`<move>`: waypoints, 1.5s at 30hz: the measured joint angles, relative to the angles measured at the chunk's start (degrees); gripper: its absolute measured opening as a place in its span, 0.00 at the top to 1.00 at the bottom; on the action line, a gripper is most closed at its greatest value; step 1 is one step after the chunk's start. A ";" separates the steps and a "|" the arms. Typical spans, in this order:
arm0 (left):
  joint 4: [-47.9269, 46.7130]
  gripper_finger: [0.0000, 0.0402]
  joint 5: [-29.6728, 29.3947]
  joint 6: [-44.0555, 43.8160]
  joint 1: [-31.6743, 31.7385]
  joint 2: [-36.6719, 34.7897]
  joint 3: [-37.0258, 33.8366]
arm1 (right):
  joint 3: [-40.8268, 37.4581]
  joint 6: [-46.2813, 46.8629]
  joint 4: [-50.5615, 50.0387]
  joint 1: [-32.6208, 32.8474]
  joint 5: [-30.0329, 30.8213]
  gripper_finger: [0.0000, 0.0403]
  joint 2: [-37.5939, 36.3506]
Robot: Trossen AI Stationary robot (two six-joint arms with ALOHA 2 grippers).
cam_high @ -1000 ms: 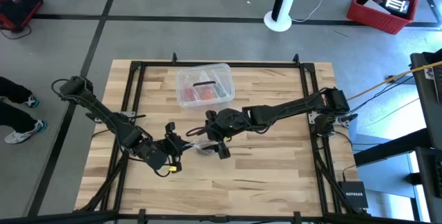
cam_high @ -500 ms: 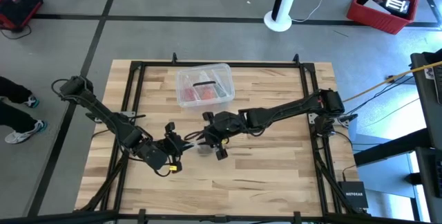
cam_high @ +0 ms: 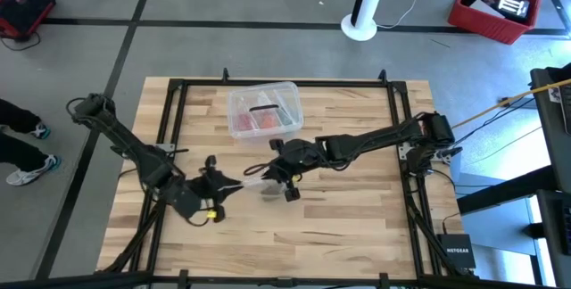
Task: Roll bandage
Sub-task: Close the transparent zip bag
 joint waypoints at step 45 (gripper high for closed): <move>30.14 0.98 0.27 9.99 4.33 0.19 -13.71 | -6.25 8.97 13.54 -1.09 -0.37 0.90 0.44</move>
